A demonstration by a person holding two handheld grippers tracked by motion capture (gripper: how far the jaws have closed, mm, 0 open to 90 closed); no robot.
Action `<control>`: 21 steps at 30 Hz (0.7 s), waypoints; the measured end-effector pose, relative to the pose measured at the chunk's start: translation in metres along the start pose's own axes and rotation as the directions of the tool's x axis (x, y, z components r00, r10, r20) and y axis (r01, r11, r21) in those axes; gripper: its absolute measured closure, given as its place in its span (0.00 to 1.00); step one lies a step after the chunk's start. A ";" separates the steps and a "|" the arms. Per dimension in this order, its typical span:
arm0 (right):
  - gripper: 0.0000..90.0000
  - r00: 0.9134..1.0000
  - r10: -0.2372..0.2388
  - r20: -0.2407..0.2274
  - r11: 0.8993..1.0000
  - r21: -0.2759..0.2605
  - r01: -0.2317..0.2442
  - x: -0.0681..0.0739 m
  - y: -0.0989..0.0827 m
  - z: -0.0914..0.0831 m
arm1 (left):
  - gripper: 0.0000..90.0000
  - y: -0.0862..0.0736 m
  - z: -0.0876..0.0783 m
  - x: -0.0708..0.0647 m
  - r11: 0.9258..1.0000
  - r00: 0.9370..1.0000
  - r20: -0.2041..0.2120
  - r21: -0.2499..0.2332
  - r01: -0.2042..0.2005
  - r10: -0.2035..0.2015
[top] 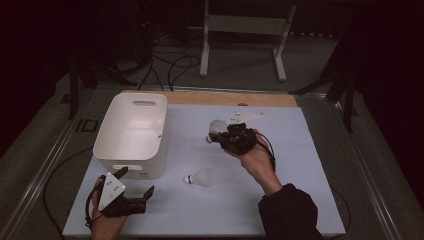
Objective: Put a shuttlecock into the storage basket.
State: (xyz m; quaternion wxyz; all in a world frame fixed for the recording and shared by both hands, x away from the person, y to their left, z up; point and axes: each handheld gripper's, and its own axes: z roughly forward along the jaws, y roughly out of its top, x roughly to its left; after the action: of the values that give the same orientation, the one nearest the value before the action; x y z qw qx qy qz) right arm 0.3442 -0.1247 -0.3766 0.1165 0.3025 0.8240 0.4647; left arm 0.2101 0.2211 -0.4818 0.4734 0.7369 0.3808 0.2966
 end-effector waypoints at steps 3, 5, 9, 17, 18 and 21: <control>0.98 1.000 0.001 -0.001 1.000 0.003 -0.001 -0.001 0.002 0.001 | 0.00 0.000 0.000 0.000 1.000 1.000 0.000 0.000 0.000 0.000; 0.98 1.000 0.001 0.000 1.000 0.005 -0.001 -0.002 0.004 0.003 | 0.00 0.000 0.000 0.000 1.000 1.000 0.000 0.000 -0.001 0.001; 0.98 1.000 0.006 0.000 1.000 -0.002 -0.006 -0.002 0.008 0.004 | 0.00 0.000 0.000 0.000 1.000 1.000 0.001 0.000 0.000 0.000; 0.99 1.000 0.003 0.000 1.000 -0.007 -0.003 -0.003 0.014 0.007 | 0.00 0.000 0.000 0.000 1.000 1.000 0.001 0.000 -0.001 0.001; 0.99 1.000 0.004 0.002 1.000 -0.009 -0.004 -0.003 0.015 0.007 | 0.00 0.000 0.000 0.000 1.000 1.000 0.001 0.000 0.000 0.000; 0.98 1.000 0.004 0.000 1.000 -0.013 -0.004 -0.004 0.017 0.008 | 0.00 0.000 0.000 0.000 1.000 1.000 0.001 0.000 -0.001 0.001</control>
State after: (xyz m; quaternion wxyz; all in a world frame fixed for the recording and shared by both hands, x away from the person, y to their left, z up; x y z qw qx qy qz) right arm 0.3576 -0.1149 -0.3668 0.1178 0.3035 0.8203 0.4703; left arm 0.2100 0.2212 -0.4817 0.4733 0.7372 0.3804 0.2964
